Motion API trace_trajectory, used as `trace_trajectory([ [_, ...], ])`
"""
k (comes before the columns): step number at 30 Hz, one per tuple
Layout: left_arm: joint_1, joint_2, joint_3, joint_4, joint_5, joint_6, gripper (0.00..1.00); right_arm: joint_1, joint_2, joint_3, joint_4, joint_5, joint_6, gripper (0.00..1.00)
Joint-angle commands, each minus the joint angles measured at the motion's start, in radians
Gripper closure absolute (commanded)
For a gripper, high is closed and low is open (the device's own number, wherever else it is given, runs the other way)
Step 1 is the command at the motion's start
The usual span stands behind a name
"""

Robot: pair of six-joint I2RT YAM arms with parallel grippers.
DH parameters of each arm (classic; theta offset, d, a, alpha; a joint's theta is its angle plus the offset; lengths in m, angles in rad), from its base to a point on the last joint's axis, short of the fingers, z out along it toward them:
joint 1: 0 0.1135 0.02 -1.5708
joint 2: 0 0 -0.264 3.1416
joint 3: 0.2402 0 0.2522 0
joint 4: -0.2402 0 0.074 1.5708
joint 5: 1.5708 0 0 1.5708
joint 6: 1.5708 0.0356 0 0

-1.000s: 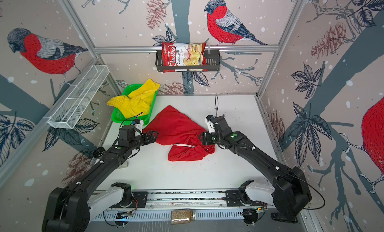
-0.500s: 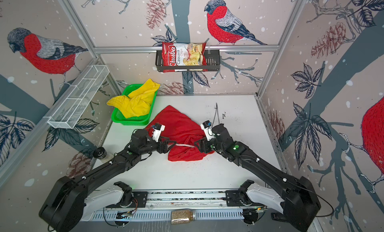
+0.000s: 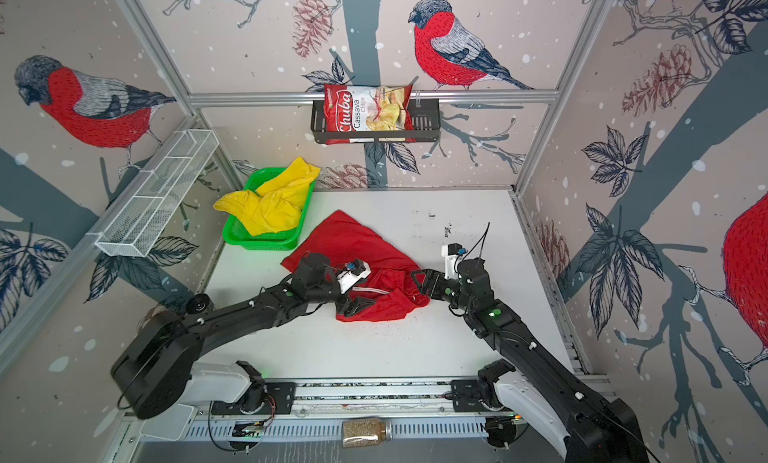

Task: Fold and stack the shorts

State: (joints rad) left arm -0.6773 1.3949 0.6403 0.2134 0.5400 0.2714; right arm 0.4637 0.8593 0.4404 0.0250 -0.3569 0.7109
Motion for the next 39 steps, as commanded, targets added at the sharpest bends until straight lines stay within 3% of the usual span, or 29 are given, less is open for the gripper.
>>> trace_trajectory([
  [1,-0.041,0.067,0.03,0.019,0.004,0.084,0.25,-0.019,-0.013,-0.059,0.092,-0.034,0.136,0.28],
  [8,-0.09,0.182,0.056,0.104,-0.048,0.062,0.39,-0.094,-0.012,-0.075,0.013,-0.088,0.189,0.27],
  [14,-0.141,0.207,0.067,0.093,0.087,0.111,0.42,-0.189,0.001,-0.107,-0.025,-0.222,0.225,0.26],
  [19,-0.171,0.202,0.052,0.099,0.114,0.129,0.43,-0.209,-0.018,-0.114,-0.161,-0.296,0.229,0.24],
  [23,-0.195,0.217,0.038,0.112,0.052,0.147,0.51,-0.175,-0.034,-0.199,-0.041,-0.382,0.351,0.22],
  [29,-0.203,0.233,0.019,0.176,-0.019,0.109,0.72,-0.076,-0.087,-0.293,0.115,-0.35,0.564,0.21],
  [33,-0.205,0.219,-0.016,0.258,0.003,0.08,0.74,-0.031,-0.105,-0.332,0.248,-0.315,0.707,0.2],
  [39,-0.217,0.248,-0.044,0.353,0.03,0.054,0.75,-0.007,-0.066,-0.361,0.337,-0.269,0.779,0.19],
])
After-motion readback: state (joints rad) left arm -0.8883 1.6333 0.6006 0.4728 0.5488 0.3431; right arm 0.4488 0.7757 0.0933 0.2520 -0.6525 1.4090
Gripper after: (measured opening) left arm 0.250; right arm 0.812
